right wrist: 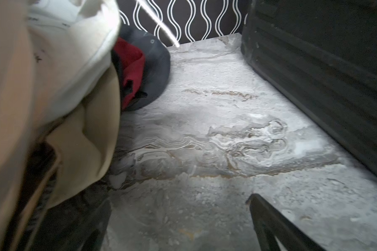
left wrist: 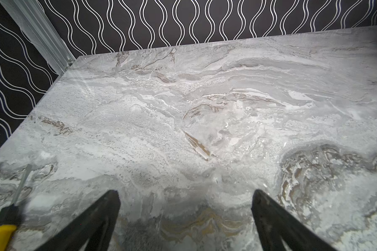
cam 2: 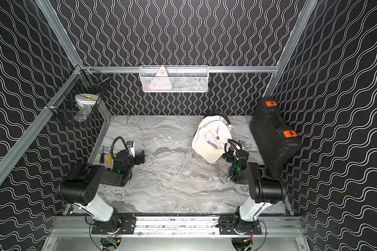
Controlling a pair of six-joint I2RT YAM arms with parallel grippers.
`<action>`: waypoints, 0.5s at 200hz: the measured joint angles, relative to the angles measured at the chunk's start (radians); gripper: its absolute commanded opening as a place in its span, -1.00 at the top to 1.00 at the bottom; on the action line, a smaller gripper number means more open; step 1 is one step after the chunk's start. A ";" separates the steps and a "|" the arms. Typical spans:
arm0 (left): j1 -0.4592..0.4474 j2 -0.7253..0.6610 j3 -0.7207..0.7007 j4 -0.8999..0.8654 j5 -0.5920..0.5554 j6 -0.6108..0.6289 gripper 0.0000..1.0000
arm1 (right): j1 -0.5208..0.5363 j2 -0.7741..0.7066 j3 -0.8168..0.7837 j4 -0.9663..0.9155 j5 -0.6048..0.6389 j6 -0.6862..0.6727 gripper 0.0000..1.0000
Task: Open the adjustable buckle of the baseball cap
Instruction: Pick up the baseball cap.
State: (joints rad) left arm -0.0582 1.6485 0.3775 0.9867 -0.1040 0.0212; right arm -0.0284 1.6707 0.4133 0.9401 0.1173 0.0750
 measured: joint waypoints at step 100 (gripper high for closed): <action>0.000 0.000 0.000 0.000 0.000 0.000 -0.98 | 0.000 0.000 -0.005 0.001 -0.003 0.000 -1.00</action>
State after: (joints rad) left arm -0.0582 1.6485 0.3775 0.9867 -0.1043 0.0212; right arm -0.0288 1.6703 0.4080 0.9409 0.1143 0.0746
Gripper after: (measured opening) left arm 0.991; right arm 0.998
